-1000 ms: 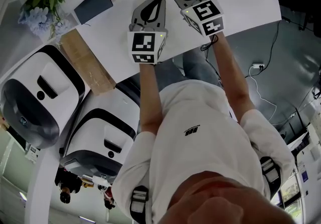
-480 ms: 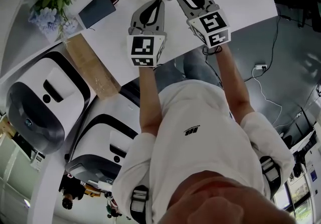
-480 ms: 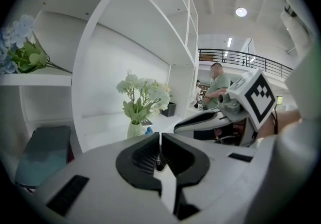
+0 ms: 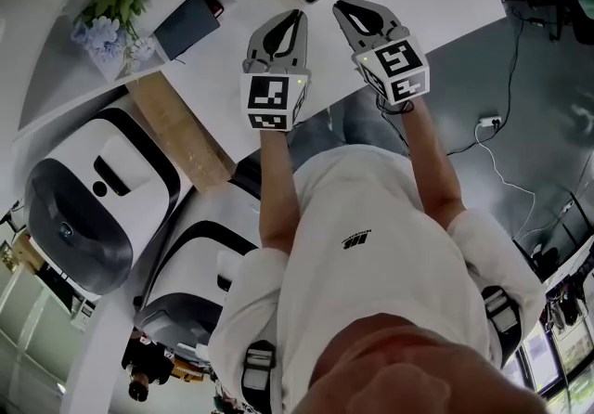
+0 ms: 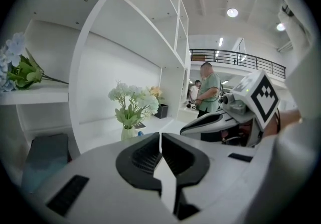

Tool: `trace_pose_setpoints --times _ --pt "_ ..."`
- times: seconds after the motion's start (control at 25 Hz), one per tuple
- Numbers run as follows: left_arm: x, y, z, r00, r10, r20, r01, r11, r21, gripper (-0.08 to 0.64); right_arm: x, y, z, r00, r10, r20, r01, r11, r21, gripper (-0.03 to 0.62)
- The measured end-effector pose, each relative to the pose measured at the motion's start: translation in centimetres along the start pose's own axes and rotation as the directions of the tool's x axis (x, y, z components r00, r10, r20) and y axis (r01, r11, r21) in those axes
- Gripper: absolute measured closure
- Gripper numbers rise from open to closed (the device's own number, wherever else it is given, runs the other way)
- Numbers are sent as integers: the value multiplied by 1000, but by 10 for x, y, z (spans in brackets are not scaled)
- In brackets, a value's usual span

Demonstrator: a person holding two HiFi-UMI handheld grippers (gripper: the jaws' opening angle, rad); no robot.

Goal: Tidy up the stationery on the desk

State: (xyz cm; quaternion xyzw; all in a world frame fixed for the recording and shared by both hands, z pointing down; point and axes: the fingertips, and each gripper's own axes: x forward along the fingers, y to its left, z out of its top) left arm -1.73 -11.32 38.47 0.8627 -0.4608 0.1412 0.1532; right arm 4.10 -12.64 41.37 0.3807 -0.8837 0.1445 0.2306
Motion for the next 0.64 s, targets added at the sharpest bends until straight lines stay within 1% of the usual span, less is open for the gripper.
trace_pose_setpoints --times 0.32,0.64 --pt "-9 -12 4 999 -39 6 39 999 19 560 -15 6 3 999 -31 13 31 999 11 586" --pt "-15 -21 8 998 -62 17 62 998 26 560 -25 13 5 999 -42 16 42 999 10 588"
